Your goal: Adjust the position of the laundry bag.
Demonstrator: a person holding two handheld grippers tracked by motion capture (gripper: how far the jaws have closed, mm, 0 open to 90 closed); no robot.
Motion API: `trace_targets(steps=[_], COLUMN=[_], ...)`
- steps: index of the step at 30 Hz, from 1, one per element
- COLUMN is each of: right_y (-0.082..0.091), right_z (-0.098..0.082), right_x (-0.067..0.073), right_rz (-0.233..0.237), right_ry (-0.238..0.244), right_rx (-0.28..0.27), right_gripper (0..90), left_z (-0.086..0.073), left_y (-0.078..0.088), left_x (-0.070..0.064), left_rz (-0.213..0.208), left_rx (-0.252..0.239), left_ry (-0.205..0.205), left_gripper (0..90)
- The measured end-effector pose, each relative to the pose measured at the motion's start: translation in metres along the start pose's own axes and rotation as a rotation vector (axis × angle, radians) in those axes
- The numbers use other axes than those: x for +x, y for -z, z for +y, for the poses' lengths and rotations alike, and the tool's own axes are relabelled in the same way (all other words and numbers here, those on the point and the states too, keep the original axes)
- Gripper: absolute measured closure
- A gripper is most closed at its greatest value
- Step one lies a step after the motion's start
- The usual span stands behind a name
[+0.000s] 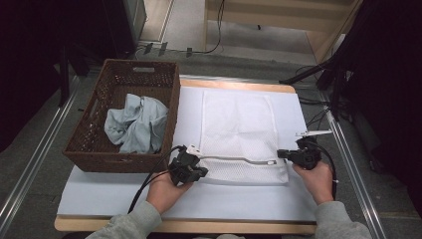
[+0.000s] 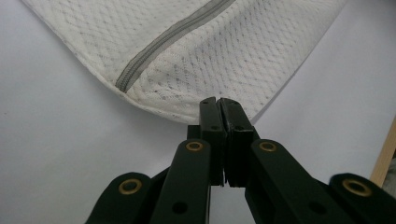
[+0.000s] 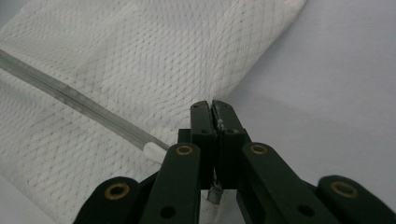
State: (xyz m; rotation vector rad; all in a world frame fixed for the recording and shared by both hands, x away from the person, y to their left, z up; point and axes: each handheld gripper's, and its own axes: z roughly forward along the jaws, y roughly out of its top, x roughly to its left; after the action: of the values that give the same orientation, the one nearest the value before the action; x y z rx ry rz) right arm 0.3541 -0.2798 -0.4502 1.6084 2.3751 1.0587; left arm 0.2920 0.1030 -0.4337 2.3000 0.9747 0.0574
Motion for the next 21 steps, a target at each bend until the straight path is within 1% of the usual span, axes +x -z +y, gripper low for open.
trace_targets(steps=[1,3,5,6,7,9,12,15,17,20,21], right_y=[0.001,0.002,0.002,0.003,0.003,0.004,0.005,0.006,0.007,0.006,0.006], right_z=[-0.001,-0.004,-0.005,-0.006,-0.007,-0.009,-0.012,-0.015,-0.017,-0.018,-0.018], right_x=[0.001,0.004,0.006,0.007,0.008,0.009,0.010,0.010,0.011,0.012,0.011], right_rz=[-0.002,-0.002,-0.001,-0.002,-0.004,-0.008,-0.004,0.000,0.006,0.008,0.005], right_ry=[0.003,0.008,0.013,0.019,0.024,0.033,0.034,0.035,0.034,0.036,0.038], right_rx=[0.004,0.009,0.010,0.010,0.005,0.008,0.009,0.014,0.009,0.019,0.019], right_gripper=[89.2,89.2,89.1,89.1,89.1,89.0,88.7,88.5,88.6,88.7,88.7], left_z=[-0.002,-0.006,-0.010,-0.011,-0.012,-0.013,-0.016,-0.019,-0.021,-0.023,-0.023], left_y=[0.000,0.000,0.001,0.002,0.002,0.004,0.005,0.006,0.006,0.006,0.005], left_x=[0.000,0.000,-0.001,-0.001,-0.002,-0.002,-0.003,-0.005,-0.005,-0.005,-0.006], left_rz=[-0.003,-0.017,-0.012,-0.017,-0.024,-0.027,-0.039,-0.037,-0.041,-0.066,-0.063], left_rx=[0.003,0.001,0.003,0.002,-0.006,-0.005,-0.010,-0.010,-0.003,-0.015,-0.014], left_ry=[0.003,0.023,0.015,0.014,0.022,0.023,0.032,0.027,0.033,0.050,0.050], left_gripper=[88.8,88.8,88.7,88.6,88.5,88.5,88.5,88.4,88.4,88.4,88.4])
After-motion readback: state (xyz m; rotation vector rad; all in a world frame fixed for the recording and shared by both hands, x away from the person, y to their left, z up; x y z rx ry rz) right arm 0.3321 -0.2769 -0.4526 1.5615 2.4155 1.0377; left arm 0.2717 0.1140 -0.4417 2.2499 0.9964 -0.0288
